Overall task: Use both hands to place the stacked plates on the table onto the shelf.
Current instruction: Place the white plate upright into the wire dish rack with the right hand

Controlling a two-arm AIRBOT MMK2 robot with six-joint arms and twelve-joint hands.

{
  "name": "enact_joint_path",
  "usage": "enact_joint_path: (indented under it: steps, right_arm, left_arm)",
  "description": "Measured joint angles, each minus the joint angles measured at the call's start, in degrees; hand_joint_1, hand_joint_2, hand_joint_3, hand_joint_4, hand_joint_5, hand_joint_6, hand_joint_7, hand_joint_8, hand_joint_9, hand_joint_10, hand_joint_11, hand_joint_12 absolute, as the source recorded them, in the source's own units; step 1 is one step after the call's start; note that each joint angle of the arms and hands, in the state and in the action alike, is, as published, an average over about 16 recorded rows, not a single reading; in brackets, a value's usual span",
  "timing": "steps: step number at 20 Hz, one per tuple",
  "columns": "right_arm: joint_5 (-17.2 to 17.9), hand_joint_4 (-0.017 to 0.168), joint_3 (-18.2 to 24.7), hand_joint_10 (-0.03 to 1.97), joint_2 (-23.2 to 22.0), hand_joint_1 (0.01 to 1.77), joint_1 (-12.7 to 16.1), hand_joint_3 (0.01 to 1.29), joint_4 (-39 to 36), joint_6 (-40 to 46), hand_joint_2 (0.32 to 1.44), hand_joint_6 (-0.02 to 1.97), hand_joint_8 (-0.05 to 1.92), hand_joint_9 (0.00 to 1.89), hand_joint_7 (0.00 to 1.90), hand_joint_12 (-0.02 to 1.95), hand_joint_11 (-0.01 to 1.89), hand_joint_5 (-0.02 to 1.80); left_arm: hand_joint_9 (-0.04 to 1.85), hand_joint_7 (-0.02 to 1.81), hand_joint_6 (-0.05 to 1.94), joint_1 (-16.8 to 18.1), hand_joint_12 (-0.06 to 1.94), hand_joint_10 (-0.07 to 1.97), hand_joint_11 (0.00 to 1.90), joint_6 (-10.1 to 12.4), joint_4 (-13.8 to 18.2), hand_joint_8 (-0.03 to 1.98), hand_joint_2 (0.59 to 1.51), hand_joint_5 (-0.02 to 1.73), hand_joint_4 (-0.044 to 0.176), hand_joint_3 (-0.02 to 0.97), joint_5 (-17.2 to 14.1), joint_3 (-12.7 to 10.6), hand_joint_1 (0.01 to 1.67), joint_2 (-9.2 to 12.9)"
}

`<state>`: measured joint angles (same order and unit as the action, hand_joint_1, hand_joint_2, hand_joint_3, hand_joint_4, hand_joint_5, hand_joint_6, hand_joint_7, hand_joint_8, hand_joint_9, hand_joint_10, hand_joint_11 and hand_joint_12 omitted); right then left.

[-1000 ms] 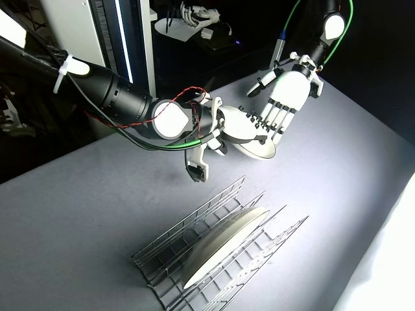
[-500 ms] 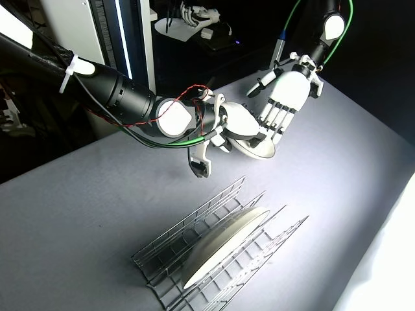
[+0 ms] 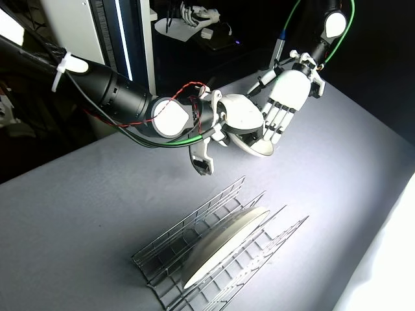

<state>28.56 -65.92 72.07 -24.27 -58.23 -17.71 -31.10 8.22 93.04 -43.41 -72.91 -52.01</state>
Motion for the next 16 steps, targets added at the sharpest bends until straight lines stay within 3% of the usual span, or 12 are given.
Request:
enact_joint_path:
  steps: [8,16]
  right_arm:
    - [-0.7,-0.002,5.5,1.14,-6.5,1.39,2.7,0.01,7.0,0.0,0.95,0.89,0.88,0.96,0.94,1.34,0.90,0.87]
    - [-2.4,-0.001,11.5,1.13,-13.4,1.39,5.9,0.01,21.4,0.0,0.99,0.99,0.92,1.00,0.99,1.32,0.92,0.91]
  left_arm:
    - [0.02,0.02,0.01,7.8,0.01,0.01,0.01,2.0,0.9,-0.01,1.120,0.01,0.001,0.016,-3.5,1.2,0.01,6.2]
    - [0.02,0.02,0.01,11.3,0.01,0.01,0.01,4.4,2.3,-0.01,1.118,0.01,0.001,0.016,-6.4,1.5,0.01,11.8]
